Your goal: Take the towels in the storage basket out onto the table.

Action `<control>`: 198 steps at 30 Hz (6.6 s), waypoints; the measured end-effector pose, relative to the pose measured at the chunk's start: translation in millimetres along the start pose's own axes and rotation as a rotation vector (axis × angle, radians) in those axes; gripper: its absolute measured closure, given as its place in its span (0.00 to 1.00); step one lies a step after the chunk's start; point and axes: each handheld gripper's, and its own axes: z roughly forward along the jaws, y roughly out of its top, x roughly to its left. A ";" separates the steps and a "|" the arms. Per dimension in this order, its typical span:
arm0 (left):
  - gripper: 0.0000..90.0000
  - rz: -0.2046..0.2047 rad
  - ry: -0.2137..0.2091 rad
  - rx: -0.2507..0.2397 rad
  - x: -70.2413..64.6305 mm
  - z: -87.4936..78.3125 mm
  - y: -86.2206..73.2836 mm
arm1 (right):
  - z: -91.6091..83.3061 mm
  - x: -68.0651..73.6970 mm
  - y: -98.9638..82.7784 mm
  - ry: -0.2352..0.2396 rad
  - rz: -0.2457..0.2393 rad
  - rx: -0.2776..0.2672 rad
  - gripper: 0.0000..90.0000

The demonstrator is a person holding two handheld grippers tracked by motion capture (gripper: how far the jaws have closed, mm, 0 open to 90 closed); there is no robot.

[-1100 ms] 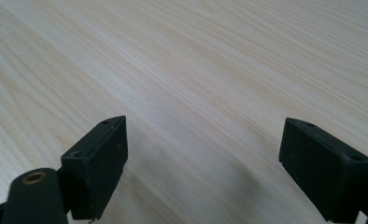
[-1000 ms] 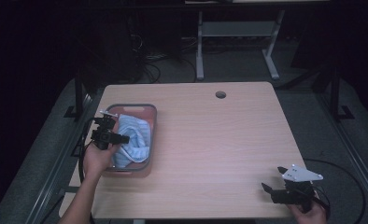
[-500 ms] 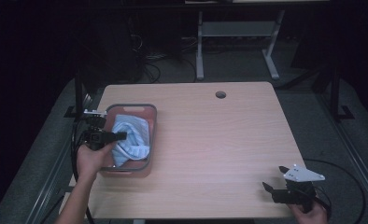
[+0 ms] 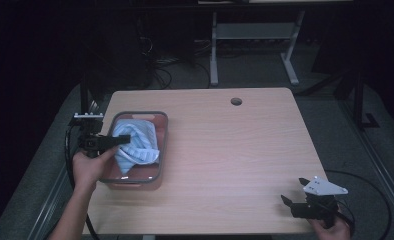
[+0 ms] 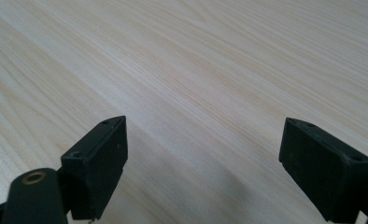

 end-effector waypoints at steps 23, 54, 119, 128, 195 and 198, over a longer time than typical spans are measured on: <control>0.82 0.050 -0.054 -0.065 -23.3 -23.8 24.7 | -4.0 -2.2 -0.7 -0.012 0.003 -0.004 0.17; 0.82 0.126 -0.150 -0.043 -67.0 -10.4 49.8 | -3.6 -2.4 0.6 -0.014 -0.002 -0.014 0.16; 0.82 0.289 -0.219 0.128 -165.4 97.2 59.0 | -11.6 -5.7 0.5 -0.019 0.014 -0.041 0.17; 0.82 0.309 -0.222 0.158 -178.6 118.7 56.4 | -10.1 -4.7 1.0 -0.011 0.004 -0.038 0.17; 0.79 0.325 -0.210 0.326 -222.6 243.7 -3.9 | -10.0 -5.1 5.8 0.001 0.008 -0.064 0.17; 0.77 0.321 -0.211 0.326 -222.6 244.5 -4.6 | -10.1 -4.6 5.8 -0.002 0.007 -0.065 0.17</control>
